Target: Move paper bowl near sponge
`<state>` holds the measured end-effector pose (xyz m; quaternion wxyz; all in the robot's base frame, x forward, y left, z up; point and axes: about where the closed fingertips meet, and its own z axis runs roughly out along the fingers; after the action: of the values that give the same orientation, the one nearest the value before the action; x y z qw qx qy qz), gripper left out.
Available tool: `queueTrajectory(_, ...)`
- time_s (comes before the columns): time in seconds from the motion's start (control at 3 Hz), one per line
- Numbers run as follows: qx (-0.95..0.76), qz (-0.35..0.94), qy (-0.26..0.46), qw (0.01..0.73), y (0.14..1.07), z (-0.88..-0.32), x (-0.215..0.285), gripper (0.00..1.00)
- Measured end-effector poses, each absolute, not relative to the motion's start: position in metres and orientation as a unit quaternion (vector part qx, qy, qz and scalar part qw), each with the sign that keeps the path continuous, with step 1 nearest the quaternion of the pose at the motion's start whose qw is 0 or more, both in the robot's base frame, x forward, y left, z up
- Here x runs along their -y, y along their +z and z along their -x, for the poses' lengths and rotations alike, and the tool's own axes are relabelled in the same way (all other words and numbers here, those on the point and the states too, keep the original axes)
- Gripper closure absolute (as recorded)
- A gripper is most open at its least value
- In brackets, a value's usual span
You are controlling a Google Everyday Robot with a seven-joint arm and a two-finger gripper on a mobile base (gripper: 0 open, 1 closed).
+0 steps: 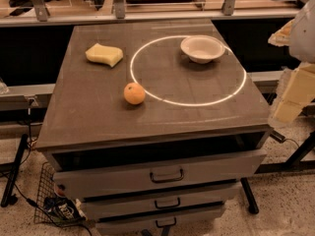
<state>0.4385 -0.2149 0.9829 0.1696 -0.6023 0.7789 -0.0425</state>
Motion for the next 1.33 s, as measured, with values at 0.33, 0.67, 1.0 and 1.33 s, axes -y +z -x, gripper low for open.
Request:
queueTrajectory(0.33,-0.779,0.602,-0.043,0.17,0.983,-0.438,0.215,0.0)
queueTrajectory(0.67,-0.776,0.596,-0.028,0.206,0.973,-0.494,0.226,0.0)
queueTrajectory(1.0,-0.768,0.59,-0.007,0.249,0.959,-0.567,0.238,0.0)
queueTrajectory(1.33,-0.76,0.583,0.024,0.288,0.933,-0.64,0.229,0.0)
